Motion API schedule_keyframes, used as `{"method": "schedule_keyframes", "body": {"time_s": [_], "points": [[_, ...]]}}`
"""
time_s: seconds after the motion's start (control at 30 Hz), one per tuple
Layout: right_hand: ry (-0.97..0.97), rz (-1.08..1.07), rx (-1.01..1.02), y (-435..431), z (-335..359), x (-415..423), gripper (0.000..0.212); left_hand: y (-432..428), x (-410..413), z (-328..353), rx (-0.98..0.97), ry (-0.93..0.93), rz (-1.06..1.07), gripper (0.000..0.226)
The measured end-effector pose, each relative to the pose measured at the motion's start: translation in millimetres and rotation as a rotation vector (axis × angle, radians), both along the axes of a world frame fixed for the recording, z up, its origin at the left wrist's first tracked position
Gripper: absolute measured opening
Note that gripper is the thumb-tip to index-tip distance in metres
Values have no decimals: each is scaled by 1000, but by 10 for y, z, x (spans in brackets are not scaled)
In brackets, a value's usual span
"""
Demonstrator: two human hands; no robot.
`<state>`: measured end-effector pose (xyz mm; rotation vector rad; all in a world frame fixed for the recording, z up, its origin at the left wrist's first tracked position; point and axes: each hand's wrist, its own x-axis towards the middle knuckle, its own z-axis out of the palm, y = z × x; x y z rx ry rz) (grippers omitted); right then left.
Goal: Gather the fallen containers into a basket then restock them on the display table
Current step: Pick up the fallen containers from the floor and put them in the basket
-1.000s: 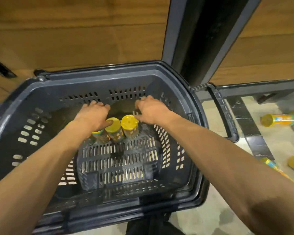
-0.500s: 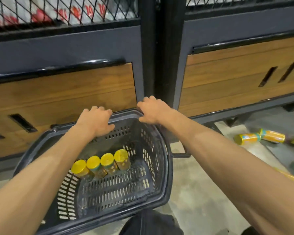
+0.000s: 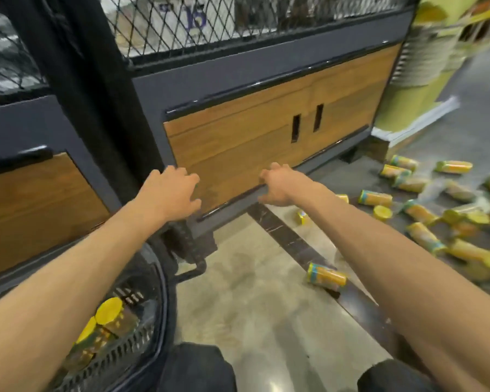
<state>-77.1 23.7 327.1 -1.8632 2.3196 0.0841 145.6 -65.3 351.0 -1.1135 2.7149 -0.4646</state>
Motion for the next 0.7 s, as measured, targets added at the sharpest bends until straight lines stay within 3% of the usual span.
{"method": "schedule_keyframes", "body": {"time_s": [0.3,0.7], "points": [[-11,-365,64,1513,-606,-1172,50,745,-1497,-533,211,-9,-264,48],[-57,-593,234,2911,-1341,-1907,44,1364,-2622,-1647,402,-28,-367,47]]}}
